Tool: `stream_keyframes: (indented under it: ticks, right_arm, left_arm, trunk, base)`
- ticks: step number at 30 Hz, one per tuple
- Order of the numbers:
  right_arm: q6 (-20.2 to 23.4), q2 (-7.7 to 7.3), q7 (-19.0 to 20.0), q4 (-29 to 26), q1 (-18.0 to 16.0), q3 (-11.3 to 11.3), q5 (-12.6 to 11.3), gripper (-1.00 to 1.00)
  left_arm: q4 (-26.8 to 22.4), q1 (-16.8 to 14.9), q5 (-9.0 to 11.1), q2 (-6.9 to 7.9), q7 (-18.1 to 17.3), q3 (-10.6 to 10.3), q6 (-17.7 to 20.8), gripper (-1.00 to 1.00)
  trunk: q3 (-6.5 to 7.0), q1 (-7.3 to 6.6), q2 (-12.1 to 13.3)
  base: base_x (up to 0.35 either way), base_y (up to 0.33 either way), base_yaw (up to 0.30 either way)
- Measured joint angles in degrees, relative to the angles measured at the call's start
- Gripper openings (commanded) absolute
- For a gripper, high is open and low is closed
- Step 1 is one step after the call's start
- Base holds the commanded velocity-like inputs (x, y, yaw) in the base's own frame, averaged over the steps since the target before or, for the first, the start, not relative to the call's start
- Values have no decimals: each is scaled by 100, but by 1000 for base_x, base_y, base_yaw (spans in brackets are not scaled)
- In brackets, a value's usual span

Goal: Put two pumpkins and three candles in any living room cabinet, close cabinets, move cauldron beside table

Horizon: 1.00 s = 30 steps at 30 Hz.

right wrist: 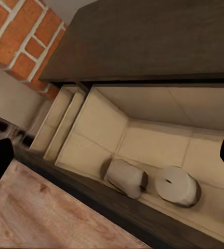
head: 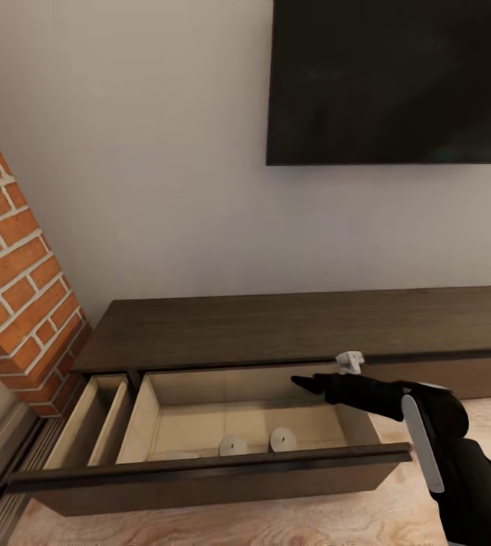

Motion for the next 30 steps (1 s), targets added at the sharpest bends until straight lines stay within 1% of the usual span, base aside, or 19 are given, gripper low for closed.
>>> stream_keyframes:
  ticks: [1,4,7,9,10,12,13,14,15,16,17,18,19,22,23,27,30]
  right_arm:
    - [1,2,130,0,4,-48,0,100]
    - [2,4,298,0,22,-100,1,100]
    - [2,4,334,0,30,-95,4,100]
    - [1,8,344,0,35,-33,20,100]
    - [-24,10,345,0,40,69,36,100]
    - [-143,10,346,0,45,193,51,100]
    - [-236,10,346,0,48,295,58,100]
    - [-273,11,344,0,49,335,64,100]
    - [-322,20,341,0,51,396,67,100]
    - [-358,22,339,0,52,443,73,100]
    - [-377,21,340,0,52,460,75,100]
    - [-410,17,342,0,53,483,78,100]
    - [-440,16,343,0,53,498,81,100]
    - [-470,24,341,0,53,518,81,100]
    - [-485,30,339,0,54,554,81,100]
    - [-511,40,339,1,54,708,96,100]
    - [-525,48,289,1,54,792,107,100]
  left_arm:
    - [12,-2,2,0,-2,-1,-39,100]
    - [31,-4,4,0,0,-2,-104,100]
    - [36,-4,4,0,-2,-2,-118,100]
    - [25,-4,8,-13,-27,-5,-139,100]
    - [-17,-1,12,-39,-57,-14,-227,100]
    - [-121,16,15,-70,-79,-18,-362,100]
    - [-291,42,0,-135,-89,-19,-478,100]
    - [-389,57,-8,-186,-87,-16,-530,100]
    - [-569,82,-23,-284,-77,-13,-606,100]
    - [-698,99,-35,-351,-66,-6,-658,100]
    - [-745,105,-40,-379,-63,8,-678,100]
    - [-809,118,-42,-425,-61,87,-705,100]
    - [-853,135,-44,-467,-77,234,-723,100]
    - [-904,149,-50,-532,-101,493,-738,100]
    - [-927,155,-52,-571,-112,621,-747,100]
    - [-970,162,-56,-632,-128,807,-758,100]
    - [-1058,165,-59,-642,-131,856,-744,100]
  trunk:
    - [0,1,0]
    - [0,2,0]
    - [0,2,0]
    - [0,2,0]
    - [0,2,0]
    - [0,2,0]
    - [0,2,0]
    - [0,2,0]
    - [0,2,0]
    - [0,2,0]
    - [0,2,0]
    - [0,2,0]
    - [0,2,0]
    - [0,2,0]
    - [0,2,0]
    - [0,2,0]
    - [0,2,0]
  base:
    - [-210,-58,0]
    - [-270,-82,0]
    - [-299,-92,0]
    - [-310,-94,0]
    - [-313,-94,0]
    - [-314,-95,0]
    - [-315,-97,0]
    - [-316,-100,0]
    - [-317,-101,0]
    - [-317,-101,0]
    - [-320,-98,0]
    - [-322,-94,0]
    - [-323,-92,0]
    - [-324,-83,0]
    - [-326,-56,0]
    - [-328,-34,0]
    - [-327,-63,0]
